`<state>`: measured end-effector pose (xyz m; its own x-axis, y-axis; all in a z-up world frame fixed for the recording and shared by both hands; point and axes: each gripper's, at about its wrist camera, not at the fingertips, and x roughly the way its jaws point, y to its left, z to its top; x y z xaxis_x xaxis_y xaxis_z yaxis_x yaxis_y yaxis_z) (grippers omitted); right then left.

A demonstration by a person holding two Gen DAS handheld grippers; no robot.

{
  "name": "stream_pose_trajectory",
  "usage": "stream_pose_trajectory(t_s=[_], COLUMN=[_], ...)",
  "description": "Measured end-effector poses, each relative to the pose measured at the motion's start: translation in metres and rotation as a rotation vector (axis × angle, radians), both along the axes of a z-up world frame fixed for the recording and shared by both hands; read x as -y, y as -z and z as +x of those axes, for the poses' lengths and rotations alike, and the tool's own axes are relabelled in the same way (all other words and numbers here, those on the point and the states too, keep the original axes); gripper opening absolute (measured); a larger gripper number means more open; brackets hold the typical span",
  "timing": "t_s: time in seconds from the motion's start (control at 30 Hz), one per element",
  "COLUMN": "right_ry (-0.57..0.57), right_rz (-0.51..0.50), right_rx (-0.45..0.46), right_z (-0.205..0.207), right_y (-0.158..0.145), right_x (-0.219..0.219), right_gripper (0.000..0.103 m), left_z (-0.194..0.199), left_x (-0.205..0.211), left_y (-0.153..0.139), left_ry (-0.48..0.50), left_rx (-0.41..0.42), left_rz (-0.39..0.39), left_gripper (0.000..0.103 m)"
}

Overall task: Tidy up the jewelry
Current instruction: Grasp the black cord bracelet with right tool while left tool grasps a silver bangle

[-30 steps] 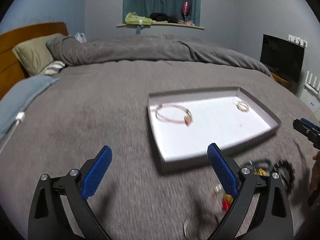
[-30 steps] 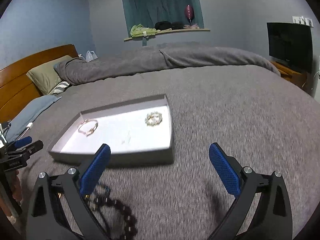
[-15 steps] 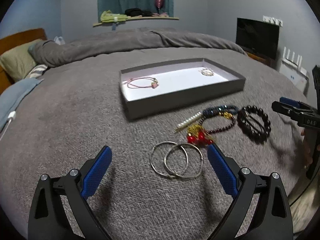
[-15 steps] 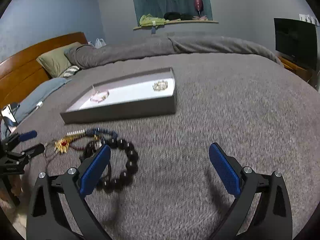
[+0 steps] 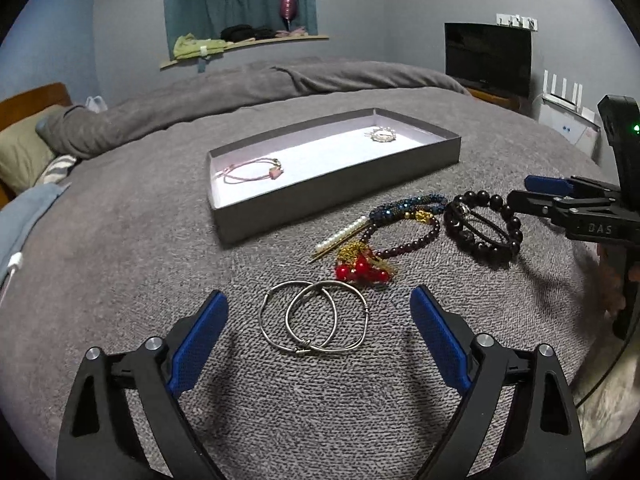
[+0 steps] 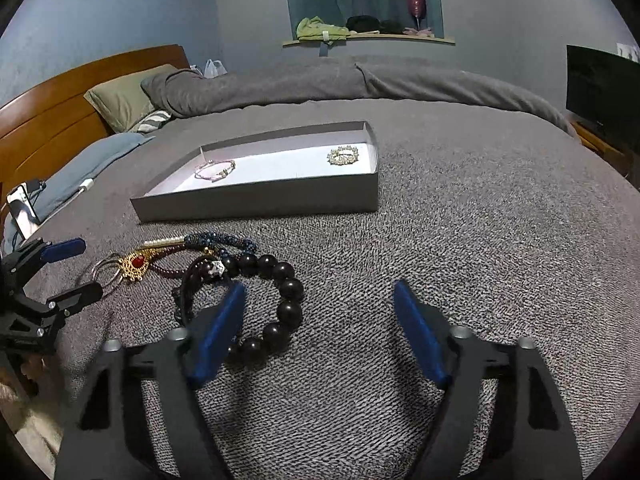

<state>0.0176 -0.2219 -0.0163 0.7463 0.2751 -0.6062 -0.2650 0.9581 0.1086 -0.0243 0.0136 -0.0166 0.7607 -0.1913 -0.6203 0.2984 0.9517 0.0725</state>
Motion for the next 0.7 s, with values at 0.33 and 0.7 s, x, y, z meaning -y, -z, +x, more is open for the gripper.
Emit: stream_pose_trajectory(t_s=[0.33,0.7], right_ry=[-0.112,-0.124], right_rz=[0.026,0.018], right_rx=[-0.001,-0.035], right_z=[-0.009,-0.005], right_y=[-0.004,0.002], right_x=[-0.022,-0.034], right_gripper=[0.049,0.026], left_z=[0.008,0.007], left_x=[-0.002,-0.002], left_y=[0.008,0.005], left_ry=[-0.001,0.025], left_rx=[-0.054,-0.053], left_rz=[-0.008,-0.032], left_gripper=[0.068,0.065])
